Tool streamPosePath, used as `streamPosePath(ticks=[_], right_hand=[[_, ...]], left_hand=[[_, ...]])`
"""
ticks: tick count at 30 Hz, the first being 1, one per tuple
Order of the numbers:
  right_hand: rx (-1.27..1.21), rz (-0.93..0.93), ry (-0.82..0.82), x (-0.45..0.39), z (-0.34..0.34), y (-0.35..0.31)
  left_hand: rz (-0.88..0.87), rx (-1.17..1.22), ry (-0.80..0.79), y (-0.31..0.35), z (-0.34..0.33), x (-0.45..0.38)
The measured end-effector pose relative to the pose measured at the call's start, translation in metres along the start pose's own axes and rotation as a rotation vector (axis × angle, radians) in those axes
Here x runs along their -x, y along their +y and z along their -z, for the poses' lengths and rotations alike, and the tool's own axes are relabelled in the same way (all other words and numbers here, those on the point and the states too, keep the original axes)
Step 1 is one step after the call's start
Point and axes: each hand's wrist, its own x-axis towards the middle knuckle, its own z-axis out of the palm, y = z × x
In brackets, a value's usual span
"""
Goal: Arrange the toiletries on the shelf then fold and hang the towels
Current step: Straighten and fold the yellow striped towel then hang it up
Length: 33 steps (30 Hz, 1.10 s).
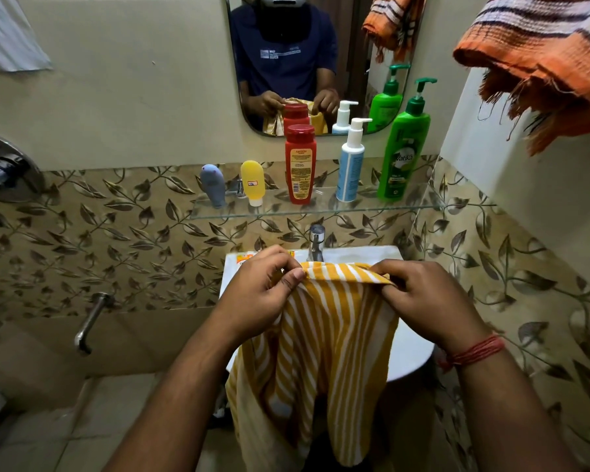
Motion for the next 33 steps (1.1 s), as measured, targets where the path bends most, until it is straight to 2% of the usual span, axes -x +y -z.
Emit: streamPosePath(ticks=[3,8,13,19,22,26,28,31,33], right_hand=[[-0.142,0.162,0.009,0.002,0.002,-0.002],[-0.360,0.412,-0.122,0.013,0.002,-0.013],[-0.585,0.347,-0.314,0.023,-0.007,-0.019],[-0.474,0.201,-0.523,0.036,0.014,-0.014],[-0.407,0.150,-0.463,0.044,0.032,-0.016],[-0.300,0.131,-0.140,0.051,0.039,-0.014],[-0.294,0.144,-0.042,0.054,0.041,-0.009],[-0.236,0.139,-0.051,0.060,0.039,0.003],[-0.111,0.175,-0.095,0.063,0.038,0.012]], left_hand=[[0.003,-0.012,0.014,0.002,-0.002,0.001],[-0.002,-0.018,0.021,0.008,-0.007,0.003],[0.011,-0.012,0.006,0.015,-0.013,0.005],[0.010,-0.030,0.035,0.018,-0.017,0.011],[0.023,-0.028,0.062,0.019,-0.024,0.014],[0.034,-0.008,0.137,0.022,-0.035,0.017],[0.039,0.001,0.174,0.027,-0.039,0.019],[0.054,-0.004,0.235,0.032,-0.044,0.023],[0.059,-0.010,0.268,0.034,-0.050,0.027]])
